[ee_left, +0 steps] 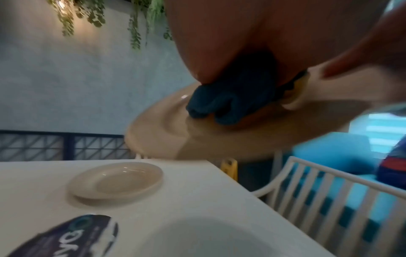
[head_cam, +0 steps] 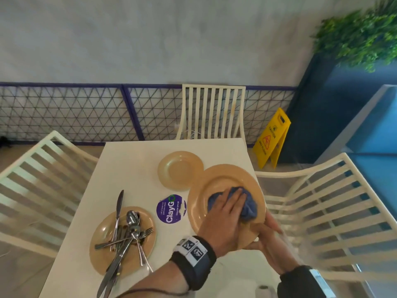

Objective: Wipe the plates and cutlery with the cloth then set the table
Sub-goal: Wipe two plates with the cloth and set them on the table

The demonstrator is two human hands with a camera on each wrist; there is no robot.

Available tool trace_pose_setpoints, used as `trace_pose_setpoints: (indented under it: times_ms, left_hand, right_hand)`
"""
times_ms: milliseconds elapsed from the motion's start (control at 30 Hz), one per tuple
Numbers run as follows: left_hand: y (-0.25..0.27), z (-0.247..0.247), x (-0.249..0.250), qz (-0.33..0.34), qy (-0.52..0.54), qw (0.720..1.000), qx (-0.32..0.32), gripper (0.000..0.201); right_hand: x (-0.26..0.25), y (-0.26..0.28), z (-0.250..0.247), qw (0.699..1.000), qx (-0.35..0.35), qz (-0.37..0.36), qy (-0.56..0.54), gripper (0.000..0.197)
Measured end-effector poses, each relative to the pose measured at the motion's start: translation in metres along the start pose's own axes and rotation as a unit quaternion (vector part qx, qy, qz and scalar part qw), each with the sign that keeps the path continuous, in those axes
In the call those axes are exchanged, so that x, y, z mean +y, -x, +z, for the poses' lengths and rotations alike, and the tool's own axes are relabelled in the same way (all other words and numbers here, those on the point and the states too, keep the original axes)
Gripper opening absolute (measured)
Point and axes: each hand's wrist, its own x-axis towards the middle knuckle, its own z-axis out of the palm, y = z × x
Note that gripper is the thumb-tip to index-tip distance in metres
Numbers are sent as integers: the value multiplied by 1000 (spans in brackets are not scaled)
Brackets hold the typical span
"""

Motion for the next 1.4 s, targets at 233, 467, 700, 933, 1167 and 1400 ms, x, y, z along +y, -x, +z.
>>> trace_pose_setpoints:
  times_ms: [233, 467, 700, 933, 1167, 1400]
  left_hand:
    - [51, 6, -50, 13, -130, 991, -10, 74]
    - [-12, -23, -34, -79, 58, 993, 63, 74]
    - [40, 16, -28, 68, -91, 993, 1, 75]
    - [-2, -20, -74, -124, 20, 990, 64, 75]
    - [9, 9, -4, 37, 14, 999, 23, 64]
    - [7, -8, -87, -83, -24, 996, 28, 80]
  right_hand:
    - [-11, 9, -27, 998, 45, 23, -32, 57]
    - [4, 3, 15, 999, -25, 38, 6, 56]
    - [-28, -6, -13, 1000, 9, 22, -18, 52]
    - [-6, -5, 13, 998, -19, 53, -23, 52]
    - [-25, -22, 1, 993, 34, 27, -111, 45]
    - [-10, -4, -1, 997, 18, 38, -64, 45]
